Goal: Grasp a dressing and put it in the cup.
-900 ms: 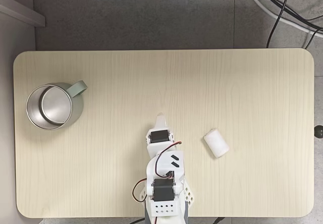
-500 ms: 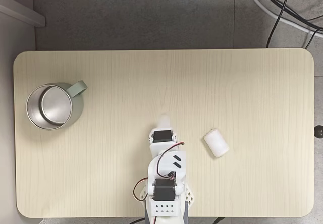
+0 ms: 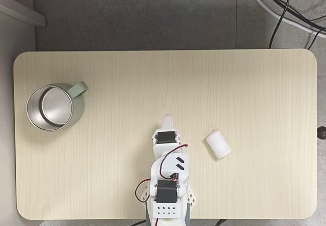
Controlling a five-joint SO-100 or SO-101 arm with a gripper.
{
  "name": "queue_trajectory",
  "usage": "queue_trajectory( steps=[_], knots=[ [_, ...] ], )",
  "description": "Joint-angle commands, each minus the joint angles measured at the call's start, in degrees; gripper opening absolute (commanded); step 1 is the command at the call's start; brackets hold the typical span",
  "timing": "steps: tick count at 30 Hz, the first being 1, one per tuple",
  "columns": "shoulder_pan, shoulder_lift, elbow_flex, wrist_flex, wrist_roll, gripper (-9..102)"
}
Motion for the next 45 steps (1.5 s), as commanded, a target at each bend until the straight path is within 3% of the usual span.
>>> queue_trajectory(
  steps=[1, 9, 16, 27, 34, 41, 45],
  knots=[
    [0.7, 1.1, 9.4, 3.9, -6.0, 0],
    [4.4, 13.5, 30.3, 17.2, -30.1, 3],
    [12.5, 30.8, 41.7, 26.6, -58.0, 12],
    [30.1, 36.7, 38.8, 31.0, -106.6, 20],
    [41.4, 44.3, 36.1, 24.8, -128.3, 22],
    [45.7, 46.6, 20.5, 4.1, -134.3, 23],
    [46.5, 46.6, 13.2, -3.6, -135.5, 23]
  ],
)
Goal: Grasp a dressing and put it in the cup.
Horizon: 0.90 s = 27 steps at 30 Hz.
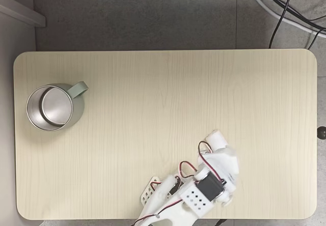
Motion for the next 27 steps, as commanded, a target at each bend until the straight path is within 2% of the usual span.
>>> queue_trajectory(
  steps=[1, 13, 21, 22, 24, 27],
  knots=[
    [0.5, 0.4, -4.3, -5.8, -1.0, 23],
    [0.7, 12.0, -12.7, -27.4, 0.0, 23],
    [1.3, 16.7, -14.0, -33.6, 0.2, 21],
    [1.4, 16.9, -14.8, -34.9, 0.2, 19],
    [1.5, 16.9, -16.5, -37.0, 0.4, 8],
    [1.1, 16.1, -17.8, -37.2, 1.6, 1]
  ],
)
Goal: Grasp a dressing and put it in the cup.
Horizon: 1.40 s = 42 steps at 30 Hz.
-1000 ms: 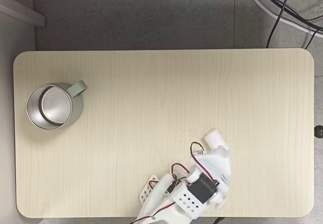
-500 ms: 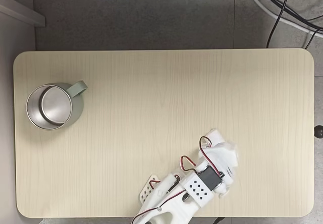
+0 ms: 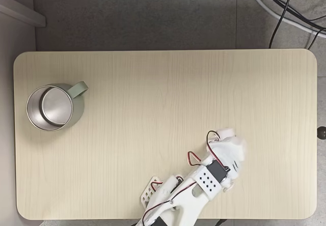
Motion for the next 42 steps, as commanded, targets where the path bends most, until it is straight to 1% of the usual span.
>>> queue_trajectory(
  steps=[1, 6, 9, 12, 16, 20, 26, 32, 38, 42],
  knots=[
    [0.3, 0.4, -2.2, -0.2, 1.3, 0],
    [-1.2, -0.3, 0.2, 4.7, 5.8, 0],
    [-3.1, -0.6, 4.5, 11.9, 9.8, 0],
    [-6.5, -1.2, 11.1, 21.0, 16.3, 0],
    [-13.5, 0.2, 22.3, 31.2, 29.9, 0],
    [-20.4, 3.1, 33.0, 37.1, 43.4, 0],
    [-30.8, 3.3, 42.4, 41.0, 62.8, 0],
    [-42.3, 3.8, 52.9, 47.4, 81.1, 0],
    [-54.6, 10.5, 65.9, 55.7, 97.0, 0],
    [-63.8, 14.2, 71.5, 57.7, 107.8, 0]
  ],
)
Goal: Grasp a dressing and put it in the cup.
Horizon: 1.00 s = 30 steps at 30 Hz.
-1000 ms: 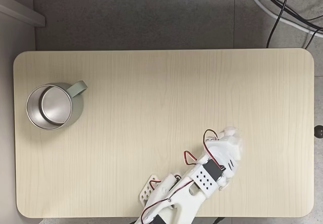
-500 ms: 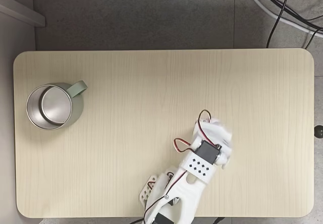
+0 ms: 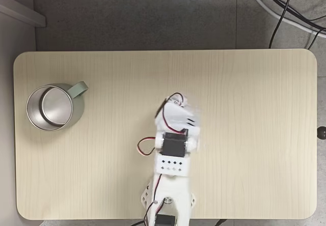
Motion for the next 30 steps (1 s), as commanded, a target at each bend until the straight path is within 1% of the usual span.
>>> queue_trajectory(
  steps=[1, 6, 13, 17, 23, 30],
  knots=[
    [-7.8, 1.9, 6.3, 1.1, 8.0, 0],
    [-17.1, 6.9, 11.9, 1.0, 20.1, 0],
    [-28.2, 9.7, 14.8, -3.4, 28.4, 0],
    [-32.3, 15.1, 20.0, -4.3, 31.1, 0],
    [-35.7, 23.6, 28.3, -4.4, 33.0, 0],
    [-38.5, 27.9, 30.1, -5.9, 33.8, 0]
  ],
)
